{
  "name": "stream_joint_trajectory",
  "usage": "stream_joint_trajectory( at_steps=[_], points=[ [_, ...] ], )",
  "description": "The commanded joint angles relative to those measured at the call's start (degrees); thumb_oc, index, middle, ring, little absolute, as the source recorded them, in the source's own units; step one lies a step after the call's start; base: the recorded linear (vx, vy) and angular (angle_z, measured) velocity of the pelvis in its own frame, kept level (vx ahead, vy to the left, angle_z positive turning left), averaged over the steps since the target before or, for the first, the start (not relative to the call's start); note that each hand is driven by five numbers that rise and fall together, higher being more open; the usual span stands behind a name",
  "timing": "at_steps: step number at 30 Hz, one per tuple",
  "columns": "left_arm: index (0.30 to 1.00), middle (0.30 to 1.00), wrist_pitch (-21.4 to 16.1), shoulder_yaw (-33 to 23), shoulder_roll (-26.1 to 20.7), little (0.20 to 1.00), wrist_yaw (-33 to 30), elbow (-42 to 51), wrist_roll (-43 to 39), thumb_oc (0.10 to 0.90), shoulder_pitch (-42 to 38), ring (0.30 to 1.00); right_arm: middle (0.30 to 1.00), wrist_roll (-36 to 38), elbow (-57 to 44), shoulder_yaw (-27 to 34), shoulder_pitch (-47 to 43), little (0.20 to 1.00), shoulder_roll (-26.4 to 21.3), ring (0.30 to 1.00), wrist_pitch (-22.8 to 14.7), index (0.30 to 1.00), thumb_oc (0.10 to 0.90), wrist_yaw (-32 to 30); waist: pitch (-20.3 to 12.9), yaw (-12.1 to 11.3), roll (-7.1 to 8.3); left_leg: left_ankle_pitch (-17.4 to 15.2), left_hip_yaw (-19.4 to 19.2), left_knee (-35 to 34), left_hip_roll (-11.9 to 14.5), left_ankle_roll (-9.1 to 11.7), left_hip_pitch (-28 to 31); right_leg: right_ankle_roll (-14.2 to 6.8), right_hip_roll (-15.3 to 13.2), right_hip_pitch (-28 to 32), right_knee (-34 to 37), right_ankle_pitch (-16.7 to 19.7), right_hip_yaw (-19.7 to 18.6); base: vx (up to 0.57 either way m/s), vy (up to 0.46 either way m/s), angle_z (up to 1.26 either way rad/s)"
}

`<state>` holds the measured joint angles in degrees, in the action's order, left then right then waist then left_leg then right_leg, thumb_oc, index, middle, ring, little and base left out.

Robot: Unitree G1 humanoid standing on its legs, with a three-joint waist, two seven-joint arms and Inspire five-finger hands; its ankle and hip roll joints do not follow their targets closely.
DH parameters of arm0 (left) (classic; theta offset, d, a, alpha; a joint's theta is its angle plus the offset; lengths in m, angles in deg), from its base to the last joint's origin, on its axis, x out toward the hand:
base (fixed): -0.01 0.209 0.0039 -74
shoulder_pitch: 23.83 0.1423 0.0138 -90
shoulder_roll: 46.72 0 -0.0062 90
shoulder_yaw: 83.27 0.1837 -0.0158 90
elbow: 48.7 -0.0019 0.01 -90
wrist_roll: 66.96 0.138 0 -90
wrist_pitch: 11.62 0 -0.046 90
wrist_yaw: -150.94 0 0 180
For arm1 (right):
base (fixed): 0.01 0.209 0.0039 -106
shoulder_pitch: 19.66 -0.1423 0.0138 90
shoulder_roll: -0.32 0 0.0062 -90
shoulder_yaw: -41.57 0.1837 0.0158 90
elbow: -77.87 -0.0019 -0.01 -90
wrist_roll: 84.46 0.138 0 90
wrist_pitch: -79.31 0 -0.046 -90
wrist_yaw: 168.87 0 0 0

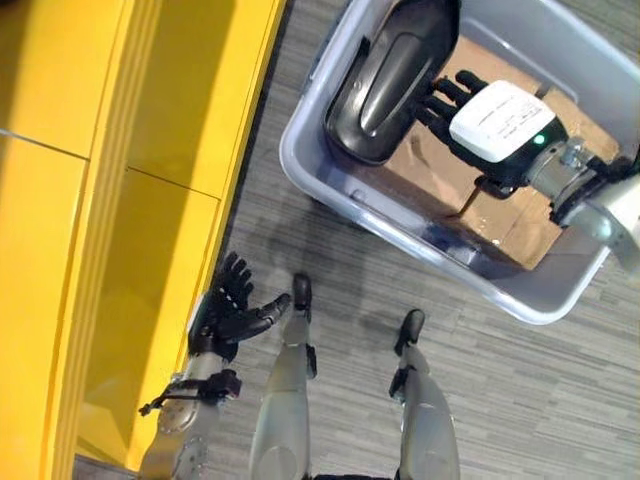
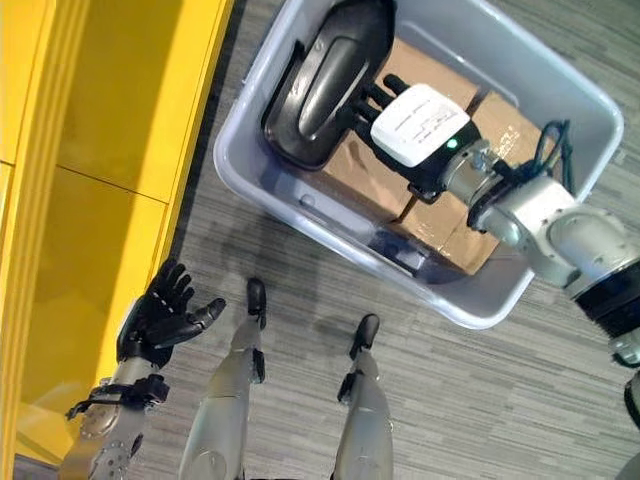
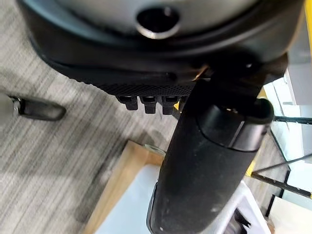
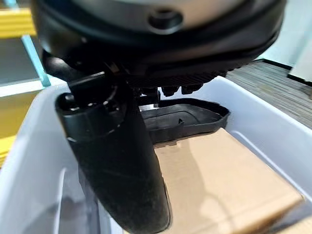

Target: Move parts from the plastic box to the shelf.

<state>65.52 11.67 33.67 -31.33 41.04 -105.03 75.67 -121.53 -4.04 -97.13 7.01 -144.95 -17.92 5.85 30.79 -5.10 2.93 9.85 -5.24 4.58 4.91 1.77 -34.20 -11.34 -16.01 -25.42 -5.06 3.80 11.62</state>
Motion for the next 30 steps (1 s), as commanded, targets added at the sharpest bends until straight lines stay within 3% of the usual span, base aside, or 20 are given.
stream_joint_trajectory(
  at_steps=[1, 6, 16, 30],
  points=[
    [1.0, 1.0, -5.4, -2.7, -2.5, 1.0, -0.9, 6.4, -1.3, 0.9, 2.3, 1.0, 1.0, -1.3, -0.7, -1.1, -11.3, 1.0, -4.4, 1.0, 0.9, 1.0, 0.9, -2.5, -1.0, -0.6, 0.32, -1.7, 1.7, 2.4, 8.5, 8.1, 2.0, -0.1, -2.6, -1.5, -3.7, 2.8, -0.3, 0.0, 0.0, 0.0],
    [1.0, 1.0, -5.6, -2.5, -1.9, 1.0, -1.5, 6.4, -1.2, 0.9, 1.9, 1.0, 1.0, -2.8, 0.8, -6.7, -18.0, 1.0, -5.3, 1.0, 1.7, 1.0, 0.9, -2.8, -1.0, -0.5, 0.27, -1.8, 1.8, 2.4, 8.1, 7.9, -0.1, -0.1, -2.6, -3.2, -3.8, 3.1, 0.0, 0.0, 0.0, 0.0],
    [1.0, 1.0, -6.0, -2.4, -1.5, 1.0, -2.6, 6.0, -1.1, 0.9, 1.4, 1.0, 1.0, -2.3, 2.0, -9.3, -22.9, 1.0, -5.1, 1.0, 2.5, 1.0, 0.9, -4.0, -1.0, -0.6, 0.46, -2.5, 2.3, 2.6, 7.4, 7.7, -1.6, -0.2, -2.7, -3.7, -3.7, 2.7, 0.3, 0.02, -0.006, 0.04],
    [1.0, 1.0, -7.3, -2.4, -1.4, 1.0, -3.2, 6.2, -2.1, 0.9, 1.2, 1.0, 1.0, -1.1, 14.2, -20.8, -33.0, 1.0, -3.2, 1.0, 3.5, 1.0, 0.9, -4.0, -1.0, -1.3, 0.16, -3.0, 3.6, 3.5, 5.6, 7.2, -6.9, -0.4, -3.0, -6.1, -2.9, 2.9, 1.1, 0.02, 0.003, 0.05]
  ],
)
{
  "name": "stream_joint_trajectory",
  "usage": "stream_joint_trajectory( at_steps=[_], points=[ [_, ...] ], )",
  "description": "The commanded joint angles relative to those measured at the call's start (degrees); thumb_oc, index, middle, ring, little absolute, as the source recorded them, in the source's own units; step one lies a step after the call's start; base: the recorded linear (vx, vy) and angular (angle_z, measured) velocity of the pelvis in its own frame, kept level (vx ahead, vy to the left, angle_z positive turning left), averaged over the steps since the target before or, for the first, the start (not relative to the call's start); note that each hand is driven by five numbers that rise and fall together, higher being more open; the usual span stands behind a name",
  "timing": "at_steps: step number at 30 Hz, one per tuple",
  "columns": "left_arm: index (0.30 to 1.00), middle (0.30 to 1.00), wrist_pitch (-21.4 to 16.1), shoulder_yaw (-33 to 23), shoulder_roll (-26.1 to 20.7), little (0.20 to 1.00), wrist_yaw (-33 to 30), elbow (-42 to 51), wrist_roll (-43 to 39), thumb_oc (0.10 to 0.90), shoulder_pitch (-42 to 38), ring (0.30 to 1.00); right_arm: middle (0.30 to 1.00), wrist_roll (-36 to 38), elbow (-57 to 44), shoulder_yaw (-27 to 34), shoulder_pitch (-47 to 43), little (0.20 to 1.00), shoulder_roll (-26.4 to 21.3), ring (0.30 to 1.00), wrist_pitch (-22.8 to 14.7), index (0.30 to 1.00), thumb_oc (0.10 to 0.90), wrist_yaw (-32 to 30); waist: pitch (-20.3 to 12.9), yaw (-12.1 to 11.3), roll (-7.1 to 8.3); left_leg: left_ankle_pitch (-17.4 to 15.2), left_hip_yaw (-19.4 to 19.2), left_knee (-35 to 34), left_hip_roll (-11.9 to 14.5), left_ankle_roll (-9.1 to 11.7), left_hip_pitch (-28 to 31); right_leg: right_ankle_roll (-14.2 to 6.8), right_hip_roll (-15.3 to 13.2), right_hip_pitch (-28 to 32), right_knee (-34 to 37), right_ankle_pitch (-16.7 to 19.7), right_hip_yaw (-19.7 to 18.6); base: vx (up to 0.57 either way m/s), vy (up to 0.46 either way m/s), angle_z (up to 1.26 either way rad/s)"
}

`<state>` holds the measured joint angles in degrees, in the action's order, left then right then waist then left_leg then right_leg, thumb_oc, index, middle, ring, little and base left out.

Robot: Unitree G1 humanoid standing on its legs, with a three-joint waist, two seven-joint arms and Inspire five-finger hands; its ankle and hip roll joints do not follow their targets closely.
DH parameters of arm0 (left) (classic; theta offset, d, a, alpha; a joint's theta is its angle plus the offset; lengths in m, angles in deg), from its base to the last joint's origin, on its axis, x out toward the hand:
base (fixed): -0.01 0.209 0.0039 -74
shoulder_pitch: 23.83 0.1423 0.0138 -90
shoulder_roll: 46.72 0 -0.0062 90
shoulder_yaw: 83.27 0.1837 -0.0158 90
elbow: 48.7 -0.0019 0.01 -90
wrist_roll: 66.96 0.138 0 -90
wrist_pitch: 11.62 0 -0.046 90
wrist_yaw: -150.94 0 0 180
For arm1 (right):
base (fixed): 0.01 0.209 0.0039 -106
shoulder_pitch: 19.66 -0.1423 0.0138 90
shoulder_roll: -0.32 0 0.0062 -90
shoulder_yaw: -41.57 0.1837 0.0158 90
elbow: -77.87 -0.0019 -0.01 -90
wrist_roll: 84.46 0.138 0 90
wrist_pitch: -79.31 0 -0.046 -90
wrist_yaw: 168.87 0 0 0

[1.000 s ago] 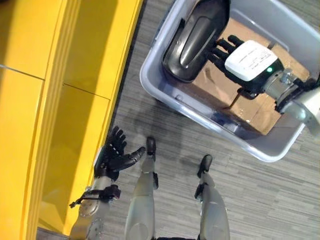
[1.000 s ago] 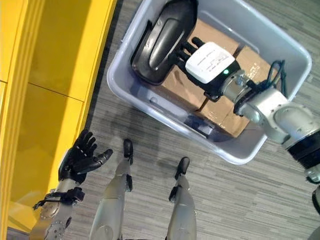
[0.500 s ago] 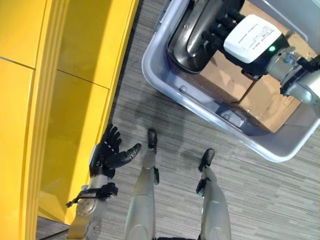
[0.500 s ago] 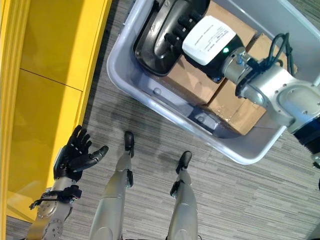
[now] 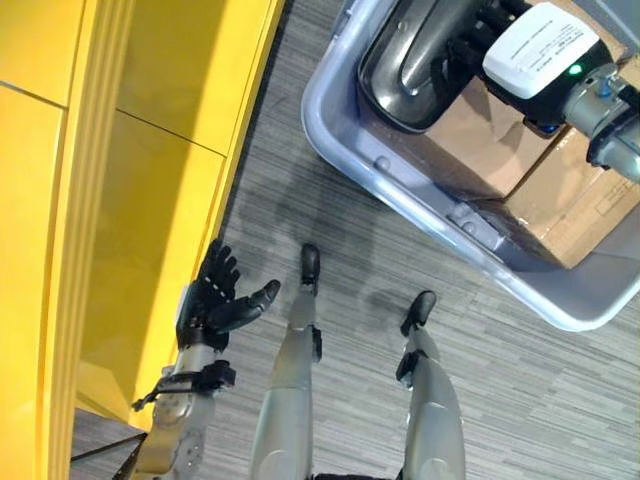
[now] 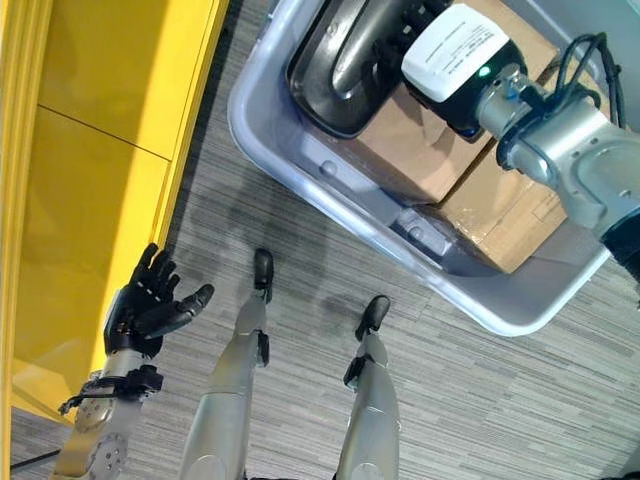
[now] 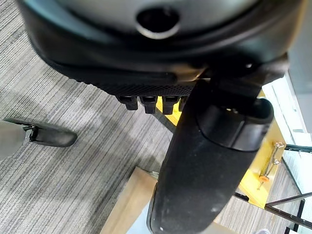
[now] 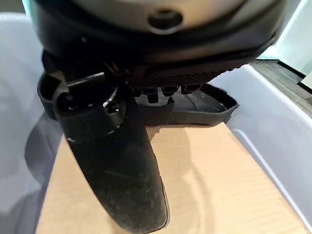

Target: Move parts from the plastic box to the shelf.

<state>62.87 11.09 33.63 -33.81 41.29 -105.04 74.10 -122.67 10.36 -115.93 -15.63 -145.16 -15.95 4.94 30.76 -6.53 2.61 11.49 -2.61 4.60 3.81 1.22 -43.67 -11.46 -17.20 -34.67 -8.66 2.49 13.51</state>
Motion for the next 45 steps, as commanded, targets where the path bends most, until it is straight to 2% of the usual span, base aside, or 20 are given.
stream_joint_trajectory(
  at_steps=[1, 5, 13, 19, 26, 27, 30, 33, 34, 45],
  points=[
    [1.0, 1.0, -5.0, -1.9, -1.6, 1.0, -0.9, 6.4, -2.3, 0.9, 2.8, 1.0, 1.0, 0.1, 0.7, -2.6, -11.2, 1.0, -2.7, 1.0, 1.6, 1.0, 0.9, -3.3, -1.0, 0.0, 0.54, -4.6, 1.1, 3.6, 6.5, 7.8, 1.7, -0.3, -1.7, 2.6, 0.8, 4.3, -0.7, 0.0, 0.0, 0.0],
    [1.0, 1.0, -5.2, -2.0, -1.7, 1.0, -0.8, 6.6, -2.5, 0.9, 2.9, 1.0, 1.0, 0.4, 2.1, -4.5, -13.2, 1.0, -2.3, 1.0, 1.6, 1.0, 0.9, -3.5, -1.0, 0.0, 0.54, -4.7, 1.2, 3.8, 6.2, 7.7, 0.5, -0.4, -1.6, 1.9, 1.0, 4.3, -0.7, 0.01, 0.002, 0.02],
    [1.0, 1.0, -5.8, -2.0, -1.5, 1.0, -1.4, 6.4, -2.7, 0.9, 3.0, 1.0, 1.0, 2.0, 4.9, -4.5, -13.2, 1.0, -1.0, 1.0, 2.0, 1.0, 0.9, -4.3, -1.0, -0.4, 0.29, -4.8, 2.0, 4.2, 5.4, 7.4, -3.3, -0.6, -1.6, -0.3, 1.3, 4.5, -0.2, 0.01, 0.003, 0.02],
    [1.0, 1.0, -6.2, -1.8, -1.0, 1.0, -2.0, 7.4, -2.9, 0.9, 2.9, 1.0, 1.0, 2.7, 6.6, -3.8, -11.7, 1.0, 0.5, 1.0, 2.1, 1.0, 0.9, -4.2, -1.0, -0.6, -0.11, -4.9, 2.4, 4.6, 4.8, 7.3, -5.7, -0.6, -1.6, -2.0, 1.4, 4.5, -0.2, 0.01, 0.008, 0.05],
    [1.0, 1.0, -6.5, -1.4, -0.4, 1.0, -2.7, 6.1, -2.9, 0.9, 2.3, 1.0, 1.0, 3.3, 10.3, -0.6, -5.9, 1.0, 3.6, 1.0, 2.3, 1.0, 0.9, -3.5, -1.0, -0.6, -0.37, -4.9, 2.6, 4.9, 4.5, 7.2, -7.4, -0.5, -1.7, -3.6, 1.4, 4.6, -0.1, 0.0, 0.005, 0.01],
    [1.0, 1.0, -6.7, -1.4, 0.0, 1.0, -3.0, 5.6, -3.0, 0.9, 1.8, 1.0, 0.3, 4.9, 12.8, 1.1, -3.8, 0.3, 5.0, 0.3, 2.5, 0.3, 0.4, -3.2, -1.0, -0.5, -0.59, -4.8, 2.5, 4.8, 4.4, 7.1, -7.5, -0.6, -1.7, -3.8, 1.5, 4.8, -0.2, 0.0, 0.0, 0.0],
    [1.0, 1.0, -6.8, -1.2, 0.1, 1.0, -3.5, 4.8, -2.9, 0.9, 0.7, 1.0, 0.3, 7.0, 15.0, 3.1, -0.9, 0.3, 7.3, 0.3, 2.6, 0.3, 0.4, -2.2, -1.0, -0.3, -0.43, -4.7, 2.4, 4.6, 4.5, 7.1, -7.6, -0.6, -1.6, -4.0, 1.7, 5.0, -0.3, 0.0, 0.012, 0.01],
    [1.0, 1.0, -6.8, -1.2, 0.1, 1.0, -3.5, 4.8, -2.9, 0.9, 0.7, 1.0, 0.3, 7.0, 15.0, 3.3, -0.8, 0.3, 7.3, 0.3, 2.6, 0.3, 0.4, -2.2, -1.0, -0.4, -0.36, -4.7, 2.4, 4.5, 4.5, 7.1, -7.6, -0.6, -1.6, -3.9, 1.8, 5.0, -0.3, 0.0, 0.0, -0.02],
    [1.0, 1.0, -6.9, -1.1, 0.5, 1.0, -3.8, 4.6, -2.9, 0.9, 0.3, 1.0, 0.3, 8.4, 17.4, 5.3, 1.5, 0.3, 9.1, 0.3, 3.0, 0.3, 0.4, -2.4, -1.0, -0.1, -0.61, -4.4, 2.3, 4.2, 4.5, 7.0, -7.6, -0.6, -1.5, -4.1, 2.0, 5.1, -0.2, 0.0, 0.0, 0.0],
    [1.0, 1.0, -6.8, -0.1, 0.5, 1.0, -4.2, 4.1, -2.8, 0.9, -1.0, 1.0, 0.3, 10.0, 17.7, 9.9, 6.4, 0.3, 10.1, 0.3, 3.0, 0.3, 0.4, -4.0, -1.0, 0.5, -0.07, -4.2, 1.9, 3.4, 5.0, 6.9, -5.3, -0.6, -1.0, -2.7, 2.3, 5.2, -0.2, -0.01, 0.003, 0.0]
  ],
)
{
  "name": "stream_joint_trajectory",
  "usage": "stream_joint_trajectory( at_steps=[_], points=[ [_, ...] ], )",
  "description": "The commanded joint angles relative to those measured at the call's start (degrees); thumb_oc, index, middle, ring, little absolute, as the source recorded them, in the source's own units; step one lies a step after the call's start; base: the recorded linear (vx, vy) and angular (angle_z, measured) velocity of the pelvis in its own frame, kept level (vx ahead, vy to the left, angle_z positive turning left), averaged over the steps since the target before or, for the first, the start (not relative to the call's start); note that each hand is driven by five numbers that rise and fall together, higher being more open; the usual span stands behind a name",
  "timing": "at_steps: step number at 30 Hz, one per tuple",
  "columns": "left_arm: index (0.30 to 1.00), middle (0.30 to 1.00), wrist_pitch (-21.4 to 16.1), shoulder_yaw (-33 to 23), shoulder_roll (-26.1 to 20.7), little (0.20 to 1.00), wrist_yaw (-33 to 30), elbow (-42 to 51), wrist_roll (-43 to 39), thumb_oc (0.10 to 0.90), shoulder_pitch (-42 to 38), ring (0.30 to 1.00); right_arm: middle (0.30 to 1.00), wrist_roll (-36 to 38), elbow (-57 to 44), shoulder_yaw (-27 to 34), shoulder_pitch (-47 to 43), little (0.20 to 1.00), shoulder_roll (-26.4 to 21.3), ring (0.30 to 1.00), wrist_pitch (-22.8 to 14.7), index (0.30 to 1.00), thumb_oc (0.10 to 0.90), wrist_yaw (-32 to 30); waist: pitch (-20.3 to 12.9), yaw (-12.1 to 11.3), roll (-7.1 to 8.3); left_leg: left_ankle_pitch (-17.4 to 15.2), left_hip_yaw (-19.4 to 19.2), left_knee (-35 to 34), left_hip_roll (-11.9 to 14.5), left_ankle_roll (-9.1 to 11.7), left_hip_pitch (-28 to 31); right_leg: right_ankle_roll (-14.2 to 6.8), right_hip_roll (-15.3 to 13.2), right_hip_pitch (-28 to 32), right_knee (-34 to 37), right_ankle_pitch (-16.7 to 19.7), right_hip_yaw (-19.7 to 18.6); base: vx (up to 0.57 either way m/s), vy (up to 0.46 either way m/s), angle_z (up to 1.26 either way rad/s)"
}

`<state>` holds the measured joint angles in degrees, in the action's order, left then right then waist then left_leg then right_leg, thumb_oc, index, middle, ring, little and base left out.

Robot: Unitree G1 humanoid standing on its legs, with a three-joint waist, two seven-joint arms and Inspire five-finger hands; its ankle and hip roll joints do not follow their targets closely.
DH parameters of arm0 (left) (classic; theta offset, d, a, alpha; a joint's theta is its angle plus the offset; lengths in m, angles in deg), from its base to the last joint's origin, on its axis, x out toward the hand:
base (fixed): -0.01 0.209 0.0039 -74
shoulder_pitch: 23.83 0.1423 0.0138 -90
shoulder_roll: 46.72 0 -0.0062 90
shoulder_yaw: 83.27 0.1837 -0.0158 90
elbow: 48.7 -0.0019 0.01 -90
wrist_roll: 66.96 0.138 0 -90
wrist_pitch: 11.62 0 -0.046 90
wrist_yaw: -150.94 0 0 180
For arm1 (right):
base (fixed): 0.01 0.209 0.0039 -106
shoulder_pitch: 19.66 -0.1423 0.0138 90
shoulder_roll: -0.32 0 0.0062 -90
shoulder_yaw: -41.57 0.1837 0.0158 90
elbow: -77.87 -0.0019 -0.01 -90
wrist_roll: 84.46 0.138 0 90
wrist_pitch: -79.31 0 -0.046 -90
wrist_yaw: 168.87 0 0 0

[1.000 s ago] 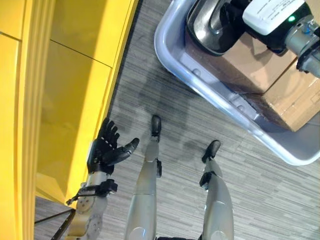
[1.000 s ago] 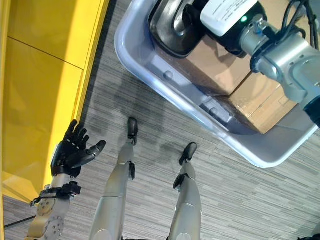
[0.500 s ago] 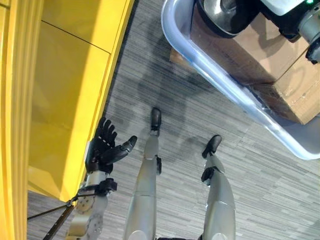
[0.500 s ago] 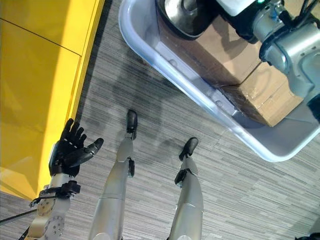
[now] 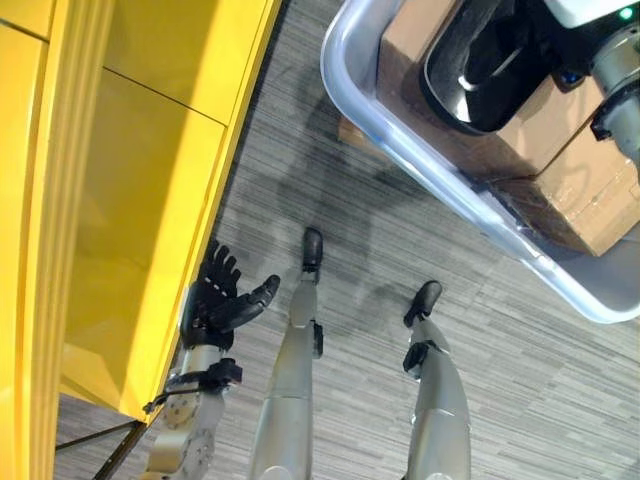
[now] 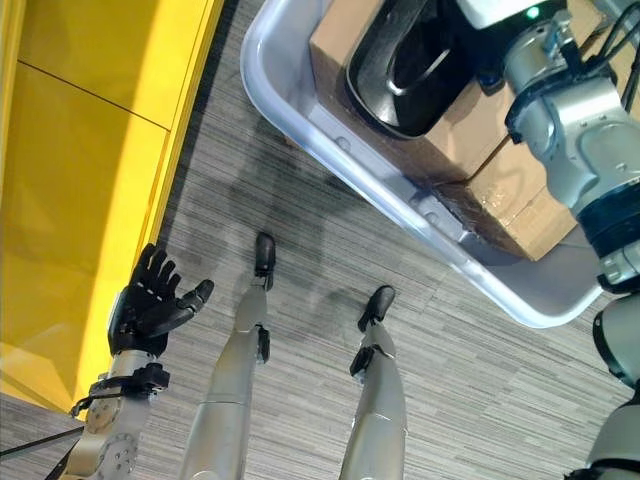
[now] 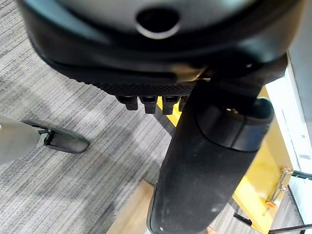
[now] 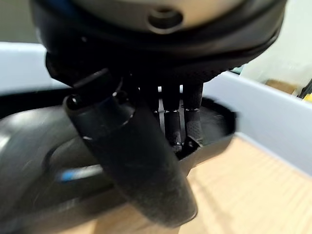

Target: Move parts from the plastic box to the shelf.

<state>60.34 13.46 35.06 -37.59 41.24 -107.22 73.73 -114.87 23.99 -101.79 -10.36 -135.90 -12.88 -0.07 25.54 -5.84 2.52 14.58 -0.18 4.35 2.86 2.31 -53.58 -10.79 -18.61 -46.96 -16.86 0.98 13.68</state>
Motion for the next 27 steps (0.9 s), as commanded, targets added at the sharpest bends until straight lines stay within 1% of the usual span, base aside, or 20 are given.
stream_joint_trajectory(
  at_steps=[1, 2, 7, 10, 12, 13, 15, 17, 21, 22, 25, 26, 27],
  points=[
    [1.0, 1.0, -4.1, -2.2, -1.0, 1.0, -0.3, 4.1, -0.6, 0.9, -0.6, 1.0, 0.3, 2.2, 3.9, -3.9, 1.7, 0.3, 0.8, 0.3, -0.1, 0.3, 0.4, 1.1, 4.3, -0.2, 0.05, -7.3, -0.5, 3.6, 6.0, 5.8, 4.9, -1.2, 0.5, 9.9, 10.5, 6.7, -0.2, -0.05, 0.005, -0.01],
    [1.0, 1.0, -3.8, -1.5, -0.9, 1.0, 0.1, 3.8, -0.8, 0.9, -1.1, 1.0, 0.3, 1.7, 3.9, -3.9, 2.4, 0.3, 0.6, 0.3, -0.2, 0.3, 0.4, 1.3, 4.3, -0.3, 0.05, -7.4, -0.4, 3.8, 6.0, 5.7, 6.1, -1.3, 0.6, 11.1, 10.1, 6.6, -0.1, -0.05, -0.004, 0.0],
    [1.0, 1.0, -3.5, -1.3, -1.1, 1.0, -0.4, 3.5, 0.2, 0.9, -1.4, 1.0, 0.3, 1.8, 2.6, -3.1, 3.6, 0.3, -0.4, 0.3, -0.4, 0.3, 0.4, 1.3, 4.3, -0.4, 0.01, -7.5, -0.5, 3.7, 6.1, 5.7, 8.3, -1.3, 0.6, 13.1, 9.8, 6.5, 0.1, -0.02, 0.005, 0.01],
    [1.0, 1.0, -2.9, -0.9, -0.8, 1.0, -0.2, 3.2, 0.4, 0.9, -2.0, 1.0, 0.3, 1.4, -1.5, -1.8, 5.1, 0.3, -3.1, 0.3, -1.1, 0.3, 0.4, 1.3, 4.3, -0.3, -0.16, -7.8, -0.6, 3.6, 6.1, 5.7, 11.5, -1.3, 0.4, 15.6, 9.0, 6.1, 0.4, -0.03, 0.017, 0.07],
    [1.0, 1.0, -2.7, -0.9, -0.9, 1.0, 0.1, 3.5, 0.7, 0.9, -2.3, 1.0, 0.3, 1.2, -5.1, -0.8, 5.8, 0.3, -5.0, 0.3, -1.5, 0.3, 0.4, 1.3, 4.3, -0.2, 0.0, -7.9, -0.7, 3.6, 6.4, 5.7, 13.5, -1.3, 0.3, 17.2, 8.6, 5.9, 0.3, 0.0, 0.0, 0.0],
    [1.0, 1.0, -2.4, -0.9, -1.2, 1.0, 0.3, 3.6, 1.1, 0.9, -2.6, 1.0, 0.3, 0.9, -7.5, 0.3, 7.0, 0.3, -6.4, 0.3, -2.0, 0.3, 0.4, 1.5, 4.3, -0.2, 0.2, -8.0, -0.7, 3.5, 6.5, 5.8, 15.6, -1.3, 0.3, 19.1, 8.6, 5.7, 0.6, 0.0, 0.0, 0.0],
    [1.0, 1.0, -2.4, -0.8, -1.3, 1.0, 0.3, 3.6, 1.1, 0.9, -2.6, 1.0, 0.3, 0.8, -7.7, 0.5, 7.3, 0.3, -6.5, 0.3, -1.9, 0.3, 0.4, 1.5, 4.3, -0.3, 0.21, -7.9, -0.6, 3.4, 6.5, 5.8, 15.6, -1.3, 0.3, 19.2, 8.7, 5.7, 0.7, 0.0, 0.0, 0.0],
    [1.0, 1.0, -1.8, -1.2, -1.4, 1.0, 0.6, 3.5, 1.0, 0.9, -3.1, 1.0, 0.3, 0.4, -13.3, 2.3, 8.7, 0.3, -9.8, 0.3, -2.9, 0.3, 0.4, 1.8, 4.3, -0.2, 1.02, -7.9, -0.8, 2.7, 7.0, 6.0, 20.6, -1.4, 0.5, 24.0, 9.1, 5.5, 1.1, -0.01, -0.015, -0.03],
    [1.0, 1.0, -1.1, -1.5, -2.0, 1.0, 1.5, 3.4, 1.6, 0.9, -3.3, 1.0, 0.3, 0.3, -20.0, 6.9, 12.3, 0.3, -13.3, 0.3, -4.1, 0.3, 0.4, 2.0, 4.2, -0.3, 2.05, -7.5, -0.9, 1.5, 7.7, 6.4, 26.6, -1.6, 0.7, 29.8, 10.9, 5.8, 1.7, 0.01, -0.025, -0.03],
    [1.0, 1.0, -0.7, -2.1, -2.2, 1.0, 1.9, 3.4, 1.9, 0.9, -2.7, 1.0, 0.3, 0.7, -22.4, 9.3, 15.2, 0.3, -14.1, 0.3, -4.7, 0.3, 0.4, 2.2, 2.4, 0.0, 2.52, -7.5, -1.0, 0.9, 8.2, 6.4, 28.6, -1.7, 0.8, 31.6, 11.8, 5.9, 1.8, 0.06, -0.028, -0.13],
    [1.0, 1.0, -0.2, -2.8, -2.4, 1.0, 2.7, 3.7, 2.4, 0.9, -2.2, 1.0, 0.3, 2.0, -26.9, 13.4, 19.0, 0.3, -15.1, 0.3, -5.9, 0.3, 0.4, 2.9, 0.0, 0.6, 2.96, -7.6, -1.3, 0.4, 8.7, 6.5, 30.8, -1.9, 0.9, 33.9, 12.9, 5.9, 1.9, 0.05, -0.019, -0.15],
    [1.0, 1.0, 0.0, -3.0, -2.7, 1.0, 2.9, 3.8, 2.9, 0.9, -2.0, 1.0, 0.3, 2.5, -28.5, 15.7, 21.4, 0.3, -15.2, 0.3, -6.0, 0.3, 0.4, 3.4, -0.7, 0.6, 3.13, -7.8, -1.3, 0.2, 8.8, 6.5, 31.8, -1.9, 0.9, 34.8, 13.3, 5.9, 1.9, 0.07, -0.019, -0.14],
    [1.0, 1.0, 0.1, -4.1, -3.0, 1.0, 2.6, 4.1, 5.3, 0.9, -1.7, 1.0, 0.3, 5.0, -31.0, 19.7, 25.4, 0.3, -14.3, 0.3, -6.9, 0.3, 0.4, 3.7, -2.4, 1.1, 3.34, -8.2, -1.5, 0.2, 9.1, 6.4, 33.4, -2.0, 1.1, 36.2, 13.7, 5.8, 1.7, 0.08, -0.015, -0.14]
  ],
)
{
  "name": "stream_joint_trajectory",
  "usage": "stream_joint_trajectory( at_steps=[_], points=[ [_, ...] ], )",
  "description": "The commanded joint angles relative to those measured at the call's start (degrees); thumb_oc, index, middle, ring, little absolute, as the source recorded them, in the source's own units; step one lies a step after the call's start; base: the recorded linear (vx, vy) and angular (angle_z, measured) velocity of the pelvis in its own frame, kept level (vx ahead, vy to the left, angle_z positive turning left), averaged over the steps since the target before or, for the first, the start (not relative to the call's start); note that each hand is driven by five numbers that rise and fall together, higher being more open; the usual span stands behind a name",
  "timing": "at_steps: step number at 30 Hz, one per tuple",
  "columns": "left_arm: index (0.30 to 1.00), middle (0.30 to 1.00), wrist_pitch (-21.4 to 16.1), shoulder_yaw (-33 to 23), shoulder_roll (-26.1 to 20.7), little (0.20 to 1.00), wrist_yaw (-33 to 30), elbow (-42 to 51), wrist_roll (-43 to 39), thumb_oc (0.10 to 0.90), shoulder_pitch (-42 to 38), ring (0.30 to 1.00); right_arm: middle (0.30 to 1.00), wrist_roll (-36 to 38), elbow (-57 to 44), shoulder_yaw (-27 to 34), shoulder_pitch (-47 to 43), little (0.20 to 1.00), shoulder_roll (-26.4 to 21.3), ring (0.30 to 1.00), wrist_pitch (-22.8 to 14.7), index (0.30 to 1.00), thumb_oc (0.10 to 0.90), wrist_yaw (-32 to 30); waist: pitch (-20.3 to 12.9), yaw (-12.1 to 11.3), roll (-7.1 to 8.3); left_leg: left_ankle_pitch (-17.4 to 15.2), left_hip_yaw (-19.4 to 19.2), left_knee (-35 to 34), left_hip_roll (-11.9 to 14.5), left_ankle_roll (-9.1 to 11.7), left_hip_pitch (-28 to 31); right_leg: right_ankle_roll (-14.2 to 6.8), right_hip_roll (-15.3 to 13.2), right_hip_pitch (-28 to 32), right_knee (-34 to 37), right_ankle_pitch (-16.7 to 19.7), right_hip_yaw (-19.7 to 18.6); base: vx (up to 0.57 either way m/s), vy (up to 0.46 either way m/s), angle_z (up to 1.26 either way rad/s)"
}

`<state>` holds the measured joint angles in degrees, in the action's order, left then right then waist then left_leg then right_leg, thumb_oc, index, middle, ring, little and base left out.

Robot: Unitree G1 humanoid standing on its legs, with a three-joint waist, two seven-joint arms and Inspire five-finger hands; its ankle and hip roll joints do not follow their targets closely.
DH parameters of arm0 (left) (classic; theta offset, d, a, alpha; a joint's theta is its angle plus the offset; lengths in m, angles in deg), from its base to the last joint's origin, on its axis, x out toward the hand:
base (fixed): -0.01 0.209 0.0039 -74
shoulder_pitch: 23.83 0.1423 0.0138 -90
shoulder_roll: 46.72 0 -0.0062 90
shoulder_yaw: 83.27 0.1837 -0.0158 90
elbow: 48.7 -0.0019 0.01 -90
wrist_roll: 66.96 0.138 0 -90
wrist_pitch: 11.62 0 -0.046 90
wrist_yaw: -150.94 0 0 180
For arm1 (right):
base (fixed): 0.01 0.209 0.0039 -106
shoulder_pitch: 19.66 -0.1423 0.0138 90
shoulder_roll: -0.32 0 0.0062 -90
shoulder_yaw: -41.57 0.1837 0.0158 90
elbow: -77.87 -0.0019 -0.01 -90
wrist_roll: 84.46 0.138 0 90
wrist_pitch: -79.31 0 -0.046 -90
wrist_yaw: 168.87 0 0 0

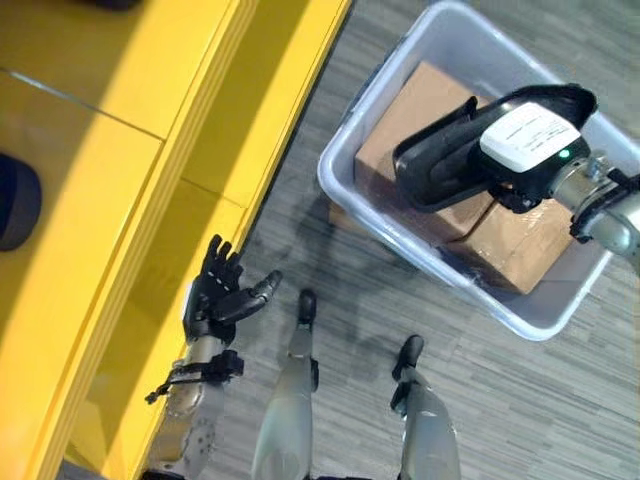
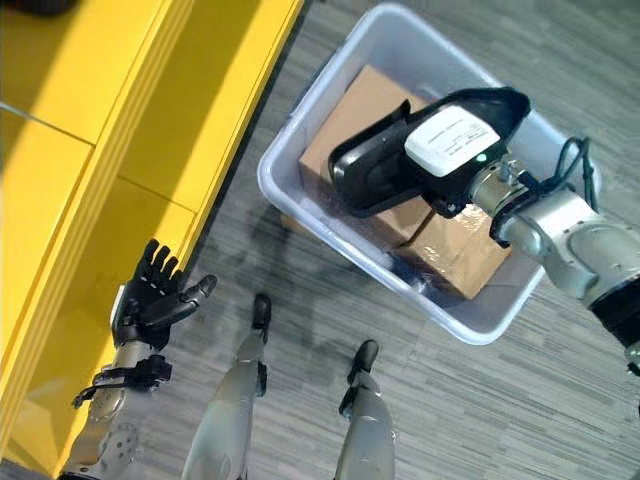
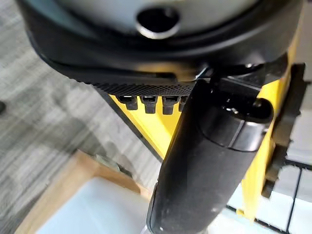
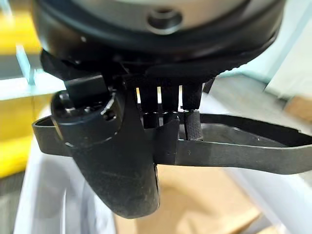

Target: Move parts from the plastic box to the shelf.

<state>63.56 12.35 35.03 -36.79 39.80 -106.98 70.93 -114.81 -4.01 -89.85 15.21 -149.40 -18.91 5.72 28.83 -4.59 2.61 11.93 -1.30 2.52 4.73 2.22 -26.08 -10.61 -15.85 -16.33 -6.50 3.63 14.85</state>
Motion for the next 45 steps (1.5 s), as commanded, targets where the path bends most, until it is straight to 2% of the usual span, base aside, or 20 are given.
stream_joint_trajectory(
  at_steps=[1, 2, 4, 6, 8, 10, 12, 13, 16, 19, 20, 21, 22, 28, 36, 44, 45],
  points=[
    [1.0, 1.0, -3.0, -3.4, -3.3, 1.0, 1.7, 5.6, 6.0, 0.9, 1.4, 1.0, 0.3, 6.5, -4.9, 11.3, 3.5, 0.3, -0.1, 0.3, -1.2, 0.3, 0.4, -1.5, -6.4, -0.1, 3.6, -5.7, -0.5, 1.7, 7.4, 6.4, 7.0, -2.2, -1.5, 6.4, 3.8, 3.1, 0.5, 0.06, -0.012, -0.09],
    [1.0, 1.0, -2.9, -3.4, -3.5, 1.0, 1.6, 5.7, 6.1, 0.9, 1.5, 1.0, 0.3, 6.5, -5.3, 12.3, 4.5, 0.3, -0.1, 0.3, -1.1, 0.3, 0.4, -1.4, -6.4, -0.3, 3.77, -5.7, -0.5, 1.6, 7.4, 6.4, 7.1, -2.2, -1.5, 6.6, 3.9, 3.1, 0.5, 0.04, -0.01, -0.11],
    [1.0, 1.0, -2.9, -4.8, -3.3, 1.0, 1.7, 6.3, 7.6, 0.9, 2.0, 1.0, 0.3, 9.3, -8.6, 18.4, 10.9, 0.3, 2.3, 0.3, -2.1, 0.3, 0.4, -1.1, -8.0, 0.1, 4.04, -5.8, -1.2, 0.8, 7.8, 6.4, 9.0, -2.3, -1.3, 7.9, 4.9, 3.4, 0.4, 0.04, -0.024, -0.13],
    [1.0, 1.0, -2.8, -4.6, -3.7, 1.0, 1.7, 6.5, 7.7, 0.9, 2.1, 1.0, 0.3, 9.3, -9.4, 20.4, 13.0, 0.3, 2.3, 0.3, -2.1, 0.3, 0.4, -0.8, -8.0, -0.4, 4.33, -5.7, -1.3, 0.6, 7.8, 6.4, 9.3, -2.3, -1.3, 8.2, 5.1, 3.5, 0.5, 0.04, -0.024, -0.12],
    [1.0, 1.0, -2.7, -8.3, -5.0, 1.0, 2.4, 7.5, 14.6, 0.9, 4.3, 1.0, 0.3, 15.1, -15.5, 26.6, 20.7, 0.3, 3.7, 0.3, -4.3, 0.3, 0.4, 3.2, -12.5, 0.6, 4.93, -5.8, -2.7, -1.8, 8.7, 6.7, 13.6, -2.7, -0.6, 11.4, 8.0, 4.4, 0.0, 0.09, -0.048, -0.11],
    [1.0, 1.0, -2.8, -8.6, -6.1, 1.0, 2.0, 8.2, 17.6, 0.9, 4.5, 1.0, 0.3, 16.6, -16.9, 29.3, 23.8, 0.3, 4.4, 0.3, -4.4, 0.3, 0.4, 4.0, -13.4, 0.3, 5.23, -5.7, -3.5, -2.8, 9.0, 6.9, 15.1, -2.9, -0.5, 12.3, 8.8, 4.7, -0.4, 0.05, -0.023, -0.13],
    [1.0, 1.0, -3.8, -10.0, -7.8, 1.0, 0.7, 8.7, 23.5, 0.9, 3.8, 1.0, 0.3, 21.6, -19.5, 30.8, 25.9, 0.3, 7.1, 0.3, -5.2, 0.3, 0.4, 5.8, -16.0, 1.1, 5.38, -5.7, -5.0, -4.6, 9.7, 7.3, 18.5, -3.0, 0.1, 14.0, 9.4, 4.2, -1.3, 0.06, -0.025, -0.17],
    [1.0, 1.0, -3.8, -10.0, -7.9, 1.0, 0.6, 8.8, 23.6, 0.9, 3.8, 1.0, 0.3, 21.6, -19.7, 31.1, 26.1, 0.3, 7.2, 0.3, -5.1, 0.3, 0.4, 5.9, -16.0, 1.0, 5.51, -5.4, -5.1, -4.8, 9.7, 7.2, 18.5, -2.9, 0.0, 13.9, 9.5, 4.5, -1.4, 0.05, -0.022, -0.17],
    [1.0, 1.0, -5.2, -11.2, -9.7, 1.0, -1.8, 10.5, 30.9, 0.9, 2.4, 1.0, 0.3, 28.5, -21.0, 31.0, 26.2, 0.3, 10.1, 0.3, -5.6, 0.3, 0.4, 7.9, -19.0, 1.6, 5.77, -5.9, -6.8, -6.0, 10.6, 7.4, 22.4, -3.0, 0.4, 16.0, 9.7, 3.6, -2.8, 0.06, -0.037, -0.28],
    [1.0, 1.0, -5.5, -11.4, -10.3, 1.0, -2.8, 10.7, 33.5, 0.9, 1.8, 1.0, 0.3, 30.0, -21.1, 30.5, 25.8, 0.3, 10.8, 0.3, -5.5, 0.3, 0.4, 8.4, -19.6, 1.8, 5.92, -5.8, -7.4, -6.2, 10.7, 7.3, 23.2, -3.0, 0.4, 16.2, 9.7, 3.7, -3.2, 0.04, -0.027, -0.19],
    [1.0, 1.0, -6.1, -11.5, -12.1, 1.0, -4.8, 11.2, 38.7, 0.9, 0.5, 1.0, 0.3, 32.5, -21.1, 29.8, 25.1, 0.3, 11.0, 0.3, -5.8, 0.3, 0.4, 9.2, -21.1, 2.3, 5.92, -6.1, -8.0, -6.2, 10.9, 7.4, 24.4, -3.0, 0.6, 17.0, 9.8, 3.3, -3.4, 0.05, -0.02, -0.27],
    [1.0, 1.0, -6.1, -11.5, -12.0, 1.0, -5.1, 11.2, 39.0, 0.9, 0.5, 1.0, 0.3, 32.6, -21.0, 29.6, 25.0, 0.3, 11.0, 0.3, -5.8, 0.3, 0.4, 9.2, -21.0, 2.2, 5.93, -6.1, -8.1, -6.4, 10.9, 7.4, 24.6, -3.0, 0.6, 17.2, 9.8, 3.3, -3.5, 0.08, -0.03, -0.18],
    [1.0, 1.0, -6.3, -11.5, -14.5, 1.0, -7.5, 11.9, 44.6, 0.9, -1.0, 1.0, 0.3, 35.0, -20.9, 28.8, 24.4, 0.3, 10.7, 0.3, -5.8, 0.3, 0.4, 9.8, -22.2, 2.8, 5.78, -6.7, -8.5, -6.6, 11.1, 7.6, 26.0, -3.1, 0.7, 18.1, 9.9, 2.7, -3.8, 0.04, -0.013, -0.12],
    [1.0, 1.0, -5.3, -11.2, -17.6, 1.0, -12.4, 12.0, 57.4, 0.9, -4.3, 1.0, 0.3, 41.0, -20.0, 27.3, 23.0, 0.3, 8.8, 0.3, -5.7, 0.3, 0.4, 10.8, -25.2, 4.3, 5.45, -7.1, -9.6, -6.9, 11.3, 7.6, 28.3, -2.7, 0.8, 19.4, 9.8, 2.2, -4.7, 0.04, -0.005, -0.11],
    [1.0, 1.0, -4.2, -8.8, -18.0, 1.0, -16.1, 13.2, 65.9, 0.9, -7.8, 1.0, 0.3, 43.1, -19.8, 26.9, 21.8, 0.3, 9.9, 0.3, -5.8, 0.3, 0.4, 10.2, -26.8, 5.8, 4.88, -7.6, -10.5, -7.1, 11.3, 7.6, 29.5, -2.6, 0.9, 19.9, 10.1, 2.0, -5.3, 0.01, 0.007, -0.04],
    [1.0, 1.0, -3.8, -7.1, -17.5, 1.0, -16.7, 13.4, 67.9, 0.9, -9.2, 1.0, 0.3, 42.8, -19.7, 26.5, 21.3, 0.3, 10.6, 0.3, -5.7, 0.3, 0.4, 9.8, -27.0, 6.3, 4.81, -7.7, -10.8, -7.2, 11.3, 7.6, 29.8, -2.6, 0.9, 19.9, 10.1, 2.0, -5.7, 0.0, 0.002, -0.03],
    [1.0, 1.0, -3.6, -5.4, -17.2, 1.0, -17.0, 13.5, 68.9, 0.9, -11.1, 1.0, 0.3, 42.6, -19.7, 26.2, 20.6, 0.3, 11.5, 0.3, -5.7, 0.3, 0.4, 9.6, -27.2, 6.7, 4.74, -7.8, -11.0, -7.2, 11.3, 7.5, 29.9, -2.6, 0.9, 19.9, 10.3, 2.0, -6.0, 0.0, 0.0, 0.0]
  ],
)
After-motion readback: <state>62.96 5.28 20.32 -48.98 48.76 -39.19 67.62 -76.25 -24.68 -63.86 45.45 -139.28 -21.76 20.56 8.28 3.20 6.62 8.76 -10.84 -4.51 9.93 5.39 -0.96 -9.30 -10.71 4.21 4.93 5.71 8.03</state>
